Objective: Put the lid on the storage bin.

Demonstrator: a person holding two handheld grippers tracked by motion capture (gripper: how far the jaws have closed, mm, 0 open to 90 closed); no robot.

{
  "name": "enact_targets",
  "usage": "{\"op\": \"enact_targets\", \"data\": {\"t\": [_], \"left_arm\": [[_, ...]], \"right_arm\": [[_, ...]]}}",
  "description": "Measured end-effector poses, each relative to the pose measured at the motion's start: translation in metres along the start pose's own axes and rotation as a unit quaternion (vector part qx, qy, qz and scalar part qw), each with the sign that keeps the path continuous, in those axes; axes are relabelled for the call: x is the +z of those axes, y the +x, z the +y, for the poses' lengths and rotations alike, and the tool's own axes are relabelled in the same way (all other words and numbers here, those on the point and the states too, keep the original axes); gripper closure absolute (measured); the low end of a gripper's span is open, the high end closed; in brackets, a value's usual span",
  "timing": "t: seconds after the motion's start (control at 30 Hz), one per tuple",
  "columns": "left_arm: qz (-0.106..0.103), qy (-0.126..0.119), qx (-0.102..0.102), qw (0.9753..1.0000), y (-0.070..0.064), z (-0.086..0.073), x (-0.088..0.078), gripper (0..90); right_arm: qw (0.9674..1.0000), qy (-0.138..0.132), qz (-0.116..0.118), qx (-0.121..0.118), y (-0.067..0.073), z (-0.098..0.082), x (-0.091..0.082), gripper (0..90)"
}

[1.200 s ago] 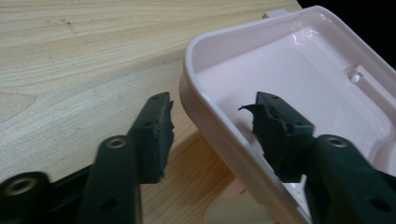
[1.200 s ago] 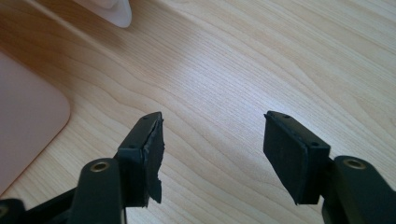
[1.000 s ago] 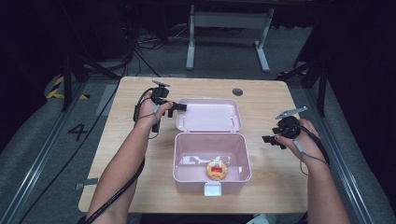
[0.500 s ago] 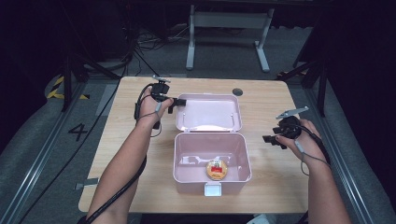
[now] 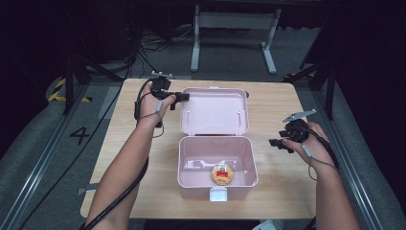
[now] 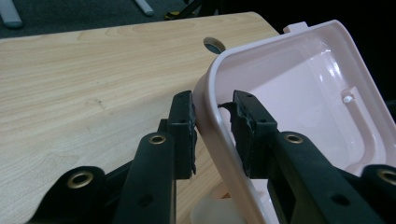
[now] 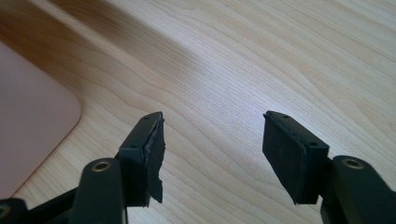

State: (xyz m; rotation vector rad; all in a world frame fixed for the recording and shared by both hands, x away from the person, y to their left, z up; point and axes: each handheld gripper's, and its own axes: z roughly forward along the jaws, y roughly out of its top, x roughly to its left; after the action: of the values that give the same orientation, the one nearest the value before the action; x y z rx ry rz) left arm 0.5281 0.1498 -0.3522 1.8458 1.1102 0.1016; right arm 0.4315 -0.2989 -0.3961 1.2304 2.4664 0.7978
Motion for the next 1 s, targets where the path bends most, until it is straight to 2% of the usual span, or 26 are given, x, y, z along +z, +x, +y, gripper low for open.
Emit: {"op": "enact_targets", "data": {"t": [0.13,0.17,0.27,0.53,0.7,0.73,1.0], "left_arm": [[0.002,-0.002,0.006,1.0000,-0.002,0.001,-0.003,71.0],[0.005,-0.003,0.015,0.9999,-0.003,0.002,-0.004,71.0],[0.005,-0.008,0.016,0.9998,-0.006,0.003,-0.006,71.4],[0.000,-0.027,0.029,0.9992,-0.014,0.007,-0.018,72.8],[0.001,-0.039,0.048,0.9981,-0.021,0.009,-0.027,73.6],[0.002,-0.046,0.058,0.9973,-0.026,0.010,-0.033,73.7],[-0.007,-0.067,0.085,0.9941,-0.042,0.009,-0.053,74.5]], "right_arm": [[1.0000,-0.002,0.001,-0.001,0.001,0.000,0.000,39.4],[1.0000,-0.002,0.002,-0.001,0.001,0.000,-0.001,39.4],[1.0000,-0.002,0.003,-0.003,0.002,0.001,-0.001,39.7],[0.9997,-0.006,0.021,0.007,0.007,0.003,-0.006,42.3],[0.9997,-0.008,0.023,0.005,0.008,0.004,-0.007,42.3],[0.9996,-0.009,0.024,0.006,0.009,0.004,-0.008,42.5],[0.9995,-0.011,0.029,0.003,0.011,0.005,-0.009,42.9]]}}
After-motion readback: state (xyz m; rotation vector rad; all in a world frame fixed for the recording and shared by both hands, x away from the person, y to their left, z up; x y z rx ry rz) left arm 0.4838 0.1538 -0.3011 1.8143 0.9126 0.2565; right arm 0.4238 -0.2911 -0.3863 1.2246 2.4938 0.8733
